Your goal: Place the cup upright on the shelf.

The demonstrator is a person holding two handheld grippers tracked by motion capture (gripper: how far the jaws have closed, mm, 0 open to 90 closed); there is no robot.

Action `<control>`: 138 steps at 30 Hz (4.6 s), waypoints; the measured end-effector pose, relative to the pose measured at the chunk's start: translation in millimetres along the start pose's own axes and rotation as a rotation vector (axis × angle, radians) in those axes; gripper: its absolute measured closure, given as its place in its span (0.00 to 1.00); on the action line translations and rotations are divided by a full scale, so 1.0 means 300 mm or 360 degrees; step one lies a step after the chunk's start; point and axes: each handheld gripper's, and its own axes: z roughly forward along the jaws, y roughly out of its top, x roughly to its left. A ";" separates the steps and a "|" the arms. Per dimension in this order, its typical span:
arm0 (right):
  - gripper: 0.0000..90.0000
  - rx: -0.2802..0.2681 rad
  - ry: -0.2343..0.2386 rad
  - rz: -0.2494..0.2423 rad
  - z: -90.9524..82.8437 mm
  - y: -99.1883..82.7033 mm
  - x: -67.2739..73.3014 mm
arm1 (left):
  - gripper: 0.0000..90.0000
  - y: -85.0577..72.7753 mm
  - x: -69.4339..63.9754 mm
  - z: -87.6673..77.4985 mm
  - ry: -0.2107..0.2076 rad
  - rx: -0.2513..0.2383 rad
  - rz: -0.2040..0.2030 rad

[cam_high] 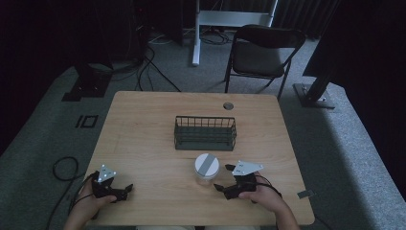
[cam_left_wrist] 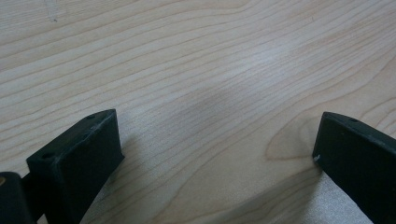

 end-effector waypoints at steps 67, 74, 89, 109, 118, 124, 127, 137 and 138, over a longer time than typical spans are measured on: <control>0.20 -0.0328 -0.0201 0.0108 0.097 0.090 0.092 | 0.02 0.000 0.000 0.000 -0.0001 0.0000 -0.0001; 0.20 -0.0360 -0.0216 0.0078 0.065 0.135 0.091 | 0.02 0.000 0.000 0.000 -0.0001 0.0000 -0.0001; 0.20 -0.0495 -0.0287 0.0067 0.016 0.262 0.059 | 0.02 0.000 0.000 0.000 0.0000 -0.0002 -0.0003; 0.20 -0.0595 -0.0631 0.0174 0.019 0.446 -0.027 | 0.02 0.000 0.001 0.000 0.0001 0.0000 0.0001; 0.20 -0.0549 -0.0749 0.0232 0.069 0.471 -0.060 | 0.02 0.000 0.000 0.000 0.0000 -0.0001 -0.0001; 0.20 -0.0493 -0.0847 0.0300 0.108 0.495 -0.095 | 0.02 0.000 0.000 0.000 0.0000 -0.0001 -0.0001; 0.20 -0.0454 -0.0887 0.0349 0.137 0.507 -0.115 | 0.02 0.000 0.000 0.000 0.0000 -0.0001 -0.0002; 0.20 -0.0301 -0.0950 0.0411 0.220 0.514 -0.135 | 0.02 0.000 0.000 0.000 0.0000 -0.0001 -0.0001; 0.20 -0.0301 -0.0950 0.0411 0.220 0.514 -0.135 | 0.02 0.000 0.000 0.000 0.0000 -0.0002 -0.0002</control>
